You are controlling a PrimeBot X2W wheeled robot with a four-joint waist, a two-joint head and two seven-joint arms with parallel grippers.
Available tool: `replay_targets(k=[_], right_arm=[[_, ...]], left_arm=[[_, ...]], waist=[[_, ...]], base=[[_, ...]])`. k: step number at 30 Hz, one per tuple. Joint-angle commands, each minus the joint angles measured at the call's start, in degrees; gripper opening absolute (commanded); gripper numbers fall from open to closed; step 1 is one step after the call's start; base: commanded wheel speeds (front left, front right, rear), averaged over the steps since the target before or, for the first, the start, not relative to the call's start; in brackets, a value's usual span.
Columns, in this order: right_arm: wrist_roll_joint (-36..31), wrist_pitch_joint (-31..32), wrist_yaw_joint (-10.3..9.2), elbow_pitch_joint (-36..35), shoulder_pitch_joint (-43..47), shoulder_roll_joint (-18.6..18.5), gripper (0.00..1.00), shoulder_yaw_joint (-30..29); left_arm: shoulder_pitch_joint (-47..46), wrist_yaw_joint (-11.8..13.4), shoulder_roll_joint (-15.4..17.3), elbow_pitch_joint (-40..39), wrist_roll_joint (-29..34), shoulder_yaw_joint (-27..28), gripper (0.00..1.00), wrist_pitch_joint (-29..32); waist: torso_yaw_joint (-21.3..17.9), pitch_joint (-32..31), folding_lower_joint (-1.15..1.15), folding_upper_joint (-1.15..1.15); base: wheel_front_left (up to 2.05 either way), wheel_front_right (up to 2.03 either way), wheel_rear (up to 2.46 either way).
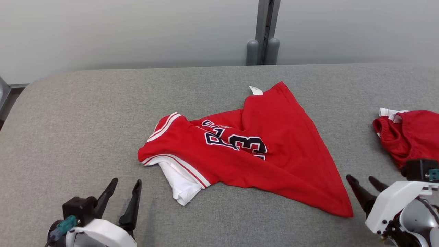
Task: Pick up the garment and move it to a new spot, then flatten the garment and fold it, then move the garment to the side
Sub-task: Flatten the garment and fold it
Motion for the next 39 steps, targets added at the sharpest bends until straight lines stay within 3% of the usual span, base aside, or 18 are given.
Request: replay_targets(k=[1,9,15,23,24,25,26,27,28,34,39], right_arm=[[-0.5,-1.5,0.01,-1.0,-0.2,-0.3,1.0,-0.4],[-2.4,-8.7,0.01,-5.3,-0.3,0.6,1.0,0.6],[-2.5,-10.4,0.01,-5.8,-0.2,1.3,1.0,2.1],[-3.0,-11.3,0.01,-5.1,0.0,2.0,1.0,2.7],[-3.1,-11.3,0.01,-5.1,0.0,2.1,1.0,2.6],[-3.0,-11.4,0.01,-5.0,0.0,2.2,1.0,2.6],[-3.1,-11.5,0.01,-4.9,0.1,2.3,1.0,2.5],[-3.2,-11.6,0.01,-4.9,0.1,2.3,1.0,2.4],[-3.3,-11.7,0.01,-4.8,0.2,2.4,1.0,2.3],[-3.3,-11.9,0.01,-3.8,0.3,2.7,1.0,2.1],[-3.1,-11.4,0.01,-3.2,1.0,2.8,1.0,1.7]], left_arm=[[-1.5,-0.1,0.6,0.3,-0.5,-0.8,1.0,0.9],[-7.5,0.0,1.9,3.4,-4.0,-4.4,1.0,11.8],[-11.6,0.2,0.8,8.2,-6.3,-5.4,1.0,20.1],[-14.7,0.3,0.4,14.3,-8.4,-6.0,1.0,25.8],[-14.8,0.2,0.6,15.0,-8.7,-6.3,0.87,26.7],[-15.0,0.2,0.6,15.4,-8.9,-6.6,0.67,27.3],[-15.1,0.1,0.7,15.6,-9.2,-6.8,0.44,27.6],[-15.2,0.1,0.8,15.6,-9.4,-7.1,0.07,27.8],[-15.3,0.1,0.8,15.4,-9.6,-7.4,0.0,27.8],[-14.4,0.0,1.8,11.6,-10.7,-8.7,0.0,27.2],[-10.4,0.0,4.4,3.8,-10.5,-10.0,0.0,29.1]], waist=[[-0.3,0.1,0.0,0.0],[-2.7,0.9,0.0,0.0],[-5.2,1.8,0.0,0.0],[-7.3,2.8,0.0,0.0],[-7.5,2.9,0.0,0.0],[-7.5,3.0,0.0,0.0],[-7.5,3.0,0.0,0.0],[-7.5,3.0,0.0,0.0],[-7.4,2.9,0.0,0.0],[-5.6,1.7,0.0,0.0],[-3.6,0.3,0.0,0.0]], base=[[0.0,0.0,0.0],[0.0,0.0,0.0],[0.0,0.0,0.0],[0.0,0.0,0.0],[0.0,0.0,0.0],[0.0,0.0,0.0],[0.0,0.0,0.0],[0.0,0.0,0.0],[0.0,0.0,0.0],[0.0,0.0,0.0],[0.0,0.0,0.0]])
